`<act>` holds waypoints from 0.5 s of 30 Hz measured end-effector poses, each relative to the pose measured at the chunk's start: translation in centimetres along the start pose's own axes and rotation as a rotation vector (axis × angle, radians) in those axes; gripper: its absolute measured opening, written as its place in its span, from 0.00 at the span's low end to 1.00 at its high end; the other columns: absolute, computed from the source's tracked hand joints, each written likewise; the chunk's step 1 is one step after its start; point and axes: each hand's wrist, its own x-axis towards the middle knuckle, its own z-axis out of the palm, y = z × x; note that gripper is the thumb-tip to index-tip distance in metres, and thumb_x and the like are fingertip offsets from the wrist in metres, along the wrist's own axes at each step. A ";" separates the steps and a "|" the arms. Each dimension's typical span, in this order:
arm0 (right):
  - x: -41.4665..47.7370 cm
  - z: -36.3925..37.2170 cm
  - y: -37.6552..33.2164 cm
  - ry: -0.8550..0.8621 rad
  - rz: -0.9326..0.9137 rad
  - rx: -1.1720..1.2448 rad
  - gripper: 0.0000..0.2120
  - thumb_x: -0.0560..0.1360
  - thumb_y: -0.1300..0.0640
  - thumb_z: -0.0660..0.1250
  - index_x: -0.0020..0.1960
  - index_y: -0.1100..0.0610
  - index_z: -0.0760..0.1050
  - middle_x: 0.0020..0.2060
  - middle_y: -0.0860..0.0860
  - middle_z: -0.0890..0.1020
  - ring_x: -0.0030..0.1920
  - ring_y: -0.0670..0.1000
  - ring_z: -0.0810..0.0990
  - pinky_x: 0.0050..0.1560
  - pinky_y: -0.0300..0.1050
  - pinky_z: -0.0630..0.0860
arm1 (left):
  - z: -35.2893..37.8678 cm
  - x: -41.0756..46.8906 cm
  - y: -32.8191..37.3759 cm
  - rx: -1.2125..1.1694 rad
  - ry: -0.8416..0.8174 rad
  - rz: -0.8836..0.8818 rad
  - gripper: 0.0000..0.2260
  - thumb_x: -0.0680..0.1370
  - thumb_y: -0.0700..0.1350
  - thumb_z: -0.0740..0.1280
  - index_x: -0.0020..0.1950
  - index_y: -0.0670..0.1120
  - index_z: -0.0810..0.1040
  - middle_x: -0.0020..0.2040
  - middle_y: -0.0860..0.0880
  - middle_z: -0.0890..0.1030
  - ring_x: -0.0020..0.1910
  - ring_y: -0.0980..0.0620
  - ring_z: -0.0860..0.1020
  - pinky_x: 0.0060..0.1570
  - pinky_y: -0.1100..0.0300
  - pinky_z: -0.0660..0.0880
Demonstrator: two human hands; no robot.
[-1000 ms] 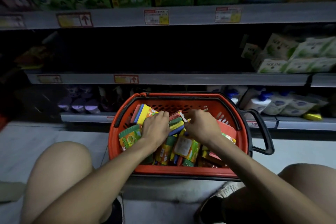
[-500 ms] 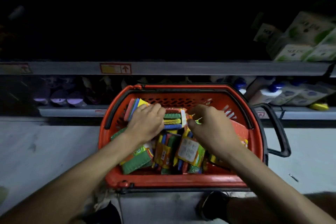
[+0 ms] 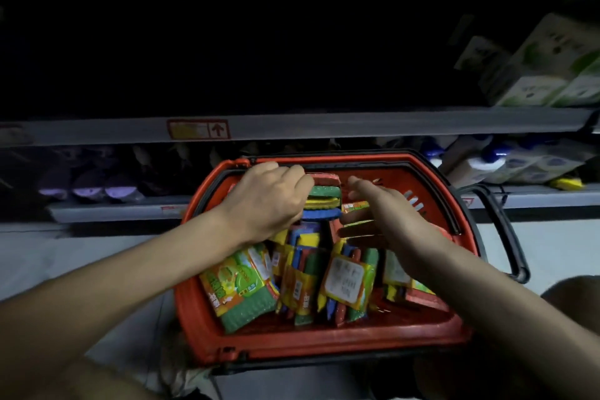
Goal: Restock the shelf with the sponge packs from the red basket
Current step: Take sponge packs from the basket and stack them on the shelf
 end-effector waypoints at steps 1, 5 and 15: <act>-0.1 -0.3 -0.2 -0.038 0.009 0.038 0.27 0.78 0.35 0.65 0.66 0.55 0.75 0.50 0.59 0.86 0.51 0.60 0.87 0.53 0.57 0.83 | -0.8 -0.1 0.0 0.019 0.002 0.003 0.04 0.68 0.35 0.68 0.38 0.43 0.76 0.33 0.46 0.76 0.29 0.45 0.75 0.30 0.54 0.69; -0.7 -0.8 0.3 -0.160 0.026 0.155 0.32 0.75 0.34 0.69 0.68 0.56 0.73 0.59 0.65 0.81 0.48 0.62 0.88 0.38 0.48 0.83 | -3.0 -0.3 0.9 0.121 0.072 0.048 0.06 0.71 0.33 0.68 0.38 0.44 0.76 0.33 0.46 0.74 0.29 0.45 0.72 0.30 0.52 0.68; -3.2 1.3 1.9 -0.154 -0.018 0.466 0.28 0.70 0.48 0.80 0.63 0.60 0.76 0.60 0.62 0.80 0.45 0.58 0.88 0.39 0.47 0.83 | -6.0 -2.3 4.6 0.214 0.167 0.099 0.06 0.76 0.36 0.70 0.40 0.43 0.80 0.36 0.45 0.77 0.31 0.45 0.73 0.31 0.51 0.69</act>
